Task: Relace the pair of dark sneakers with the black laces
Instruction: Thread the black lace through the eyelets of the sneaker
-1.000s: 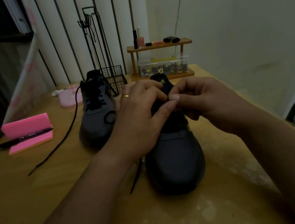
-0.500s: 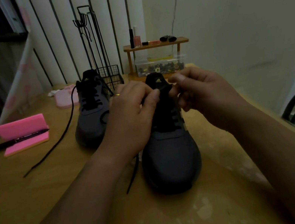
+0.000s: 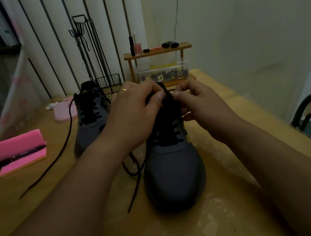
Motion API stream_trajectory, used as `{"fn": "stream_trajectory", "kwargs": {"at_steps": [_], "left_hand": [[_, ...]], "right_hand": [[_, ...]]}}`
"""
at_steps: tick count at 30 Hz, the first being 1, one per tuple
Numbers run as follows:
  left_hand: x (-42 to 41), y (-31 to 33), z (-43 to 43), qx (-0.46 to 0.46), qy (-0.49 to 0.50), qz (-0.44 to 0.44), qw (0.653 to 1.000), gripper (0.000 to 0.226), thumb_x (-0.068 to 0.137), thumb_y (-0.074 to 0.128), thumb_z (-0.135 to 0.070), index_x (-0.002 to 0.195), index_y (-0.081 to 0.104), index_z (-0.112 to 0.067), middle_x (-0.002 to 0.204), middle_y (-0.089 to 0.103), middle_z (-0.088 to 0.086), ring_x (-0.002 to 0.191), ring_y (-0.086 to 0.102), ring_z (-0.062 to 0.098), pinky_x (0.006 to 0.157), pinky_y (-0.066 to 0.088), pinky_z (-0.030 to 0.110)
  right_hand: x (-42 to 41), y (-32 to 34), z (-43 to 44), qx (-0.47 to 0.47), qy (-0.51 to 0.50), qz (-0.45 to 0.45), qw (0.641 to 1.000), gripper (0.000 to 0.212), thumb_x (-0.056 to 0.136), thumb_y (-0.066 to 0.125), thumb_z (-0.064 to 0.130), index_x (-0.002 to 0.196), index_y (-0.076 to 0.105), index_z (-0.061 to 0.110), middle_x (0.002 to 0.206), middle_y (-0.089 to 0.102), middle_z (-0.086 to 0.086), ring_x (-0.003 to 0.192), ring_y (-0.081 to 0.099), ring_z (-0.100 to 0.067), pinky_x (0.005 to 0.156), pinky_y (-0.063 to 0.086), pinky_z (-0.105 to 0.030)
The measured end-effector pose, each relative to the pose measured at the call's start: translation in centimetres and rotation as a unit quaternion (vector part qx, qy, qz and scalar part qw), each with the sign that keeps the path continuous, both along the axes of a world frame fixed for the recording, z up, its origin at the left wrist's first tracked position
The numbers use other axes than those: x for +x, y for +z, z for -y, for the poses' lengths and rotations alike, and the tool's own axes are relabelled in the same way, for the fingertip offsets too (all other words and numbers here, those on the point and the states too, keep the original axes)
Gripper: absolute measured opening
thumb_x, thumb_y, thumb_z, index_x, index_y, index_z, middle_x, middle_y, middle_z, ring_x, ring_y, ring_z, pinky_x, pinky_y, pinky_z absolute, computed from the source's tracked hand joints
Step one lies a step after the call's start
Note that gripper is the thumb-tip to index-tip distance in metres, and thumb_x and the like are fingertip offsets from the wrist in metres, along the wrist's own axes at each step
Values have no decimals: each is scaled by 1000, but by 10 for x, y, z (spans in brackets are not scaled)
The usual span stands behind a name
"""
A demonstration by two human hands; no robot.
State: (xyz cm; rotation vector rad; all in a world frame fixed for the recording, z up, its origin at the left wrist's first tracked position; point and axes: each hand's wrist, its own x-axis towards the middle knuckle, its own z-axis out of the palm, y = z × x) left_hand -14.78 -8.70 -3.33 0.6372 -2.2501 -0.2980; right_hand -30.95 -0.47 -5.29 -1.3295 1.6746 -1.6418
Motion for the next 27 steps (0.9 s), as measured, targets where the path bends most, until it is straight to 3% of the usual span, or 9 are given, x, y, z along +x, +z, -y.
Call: {"fn": "stream_trajectory", "kwargs": {"at_steps": [5,10,16,27], "left_hand": [[0,-24,-1,17,-9,-72,997,18,101,63,-30,111,73,-42,99,49,-36,117,46,8,103,44,56],[-6,-27,2,-22,6,-50,998,10,98,67,-40,102,75,-38,93,61,-27,115,45,9,99,33,45],[-10,-27,3,-59,15,-20,998,16,94,60,-45,97,74,-38,92,63,-19,112,44,11,90,29,40],[-12,-27,3,-78,21,-15,997,15,95,61,-44,96,73,-37,91,62,-19,112,46,14,90,28,40]], "right_hand": [[-12,-4,-2,14,37,91,995,11,103,55,9,112,60,12,94,67,-7,74,67,-15,64,54,-25],[-23,-13,1,6,77,154,985,14,102,56,5,115,58,10,92,68,-4,78,67,-15,68,54,-27],[-25,-16,4,-2,74,138,988,13,102,56,7,114,60,9,88,68,1,77,67,-12,68,54,-26],[-23,-15,3,1,53,107,993,11,102,62,18,112,62,12,94,69,-3,86,66,-19,77,51,-36]]}}
